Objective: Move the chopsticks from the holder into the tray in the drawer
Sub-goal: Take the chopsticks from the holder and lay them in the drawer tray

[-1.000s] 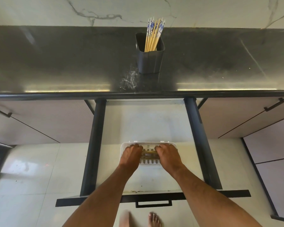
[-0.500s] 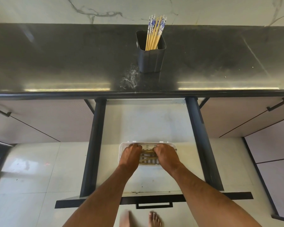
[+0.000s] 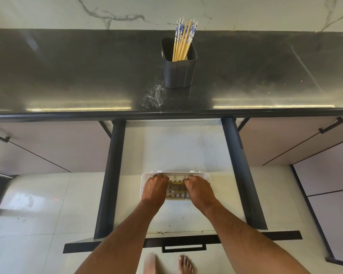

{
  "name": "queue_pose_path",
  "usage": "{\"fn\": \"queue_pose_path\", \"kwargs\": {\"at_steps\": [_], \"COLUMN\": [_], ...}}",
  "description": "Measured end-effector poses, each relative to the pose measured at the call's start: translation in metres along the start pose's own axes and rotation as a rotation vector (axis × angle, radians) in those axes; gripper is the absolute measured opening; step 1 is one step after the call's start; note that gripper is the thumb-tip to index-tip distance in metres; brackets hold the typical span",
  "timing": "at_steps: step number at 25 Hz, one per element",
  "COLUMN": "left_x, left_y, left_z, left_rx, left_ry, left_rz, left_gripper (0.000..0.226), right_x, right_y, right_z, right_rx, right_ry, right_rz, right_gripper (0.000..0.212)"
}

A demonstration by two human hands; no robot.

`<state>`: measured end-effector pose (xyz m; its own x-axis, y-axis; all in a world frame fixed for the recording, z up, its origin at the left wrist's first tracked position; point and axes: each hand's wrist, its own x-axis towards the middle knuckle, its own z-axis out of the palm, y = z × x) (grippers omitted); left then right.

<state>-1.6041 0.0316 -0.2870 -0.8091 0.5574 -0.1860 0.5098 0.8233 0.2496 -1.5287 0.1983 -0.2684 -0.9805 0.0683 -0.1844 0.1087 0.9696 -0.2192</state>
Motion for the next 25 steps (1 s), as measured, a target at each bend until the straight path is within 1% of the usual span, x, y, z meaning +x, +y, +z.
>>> {"fn": "queue_pose_path", "kwargs": {"at_steps": [4,8,10,12,16,20,23,25], "left_x": [-0.001,0.0,-0.002,-0.005,-0.009,-0.012,-0.014,-0.015], "left_y": [-0.004,-0.005,-0.005,-0.005,-0.003,-0.002,-0.004,-0.003], "left_z": [0.007,0.008,0.008,0.007,0.006,0.005,0.008,0.007], "left_rx": [-0.028,-0.025,-0.03,-0.041,-0.107,-0.139,-0.159,-0.165], "left_ry": [0.014,0.0,0.001,-0.015,-0.013,0.022,0.02,0.017], "left_rz": [-0.029,-0.009,-0.01,-0.02,-0.013,0.001,0.016,0.022], "left_gripper": [0.009,0.014,0.017,0.016,0.015,0.025,0.027,0.027], "right_x": [0.0,-0.002,-0.002,-0.003,-0.003,0.0,0.001,0.002], "right_y": [0.006,0.008,0.007,0.006,0.007,0.005,0.004,0.003], "right_z": [0.006,0.007,0.004,0.001,0.005,0.005,0.005,0.005], "right_rx": [0.021,0.056,0.067,0.069,0.083,0.066,0.094,0.111], "right_ry": [0.04,-0.003,-0.026,-0.066,-0.074,-0.061,-0.049,-0.061], "right_rz": [0.005,0.015,0.04,0.065,0.131,0.135,0.151,0.161], "right_gripper": [0.016,0.021,0.018,0.01,0.025,0.027,0.033,0.031]}}
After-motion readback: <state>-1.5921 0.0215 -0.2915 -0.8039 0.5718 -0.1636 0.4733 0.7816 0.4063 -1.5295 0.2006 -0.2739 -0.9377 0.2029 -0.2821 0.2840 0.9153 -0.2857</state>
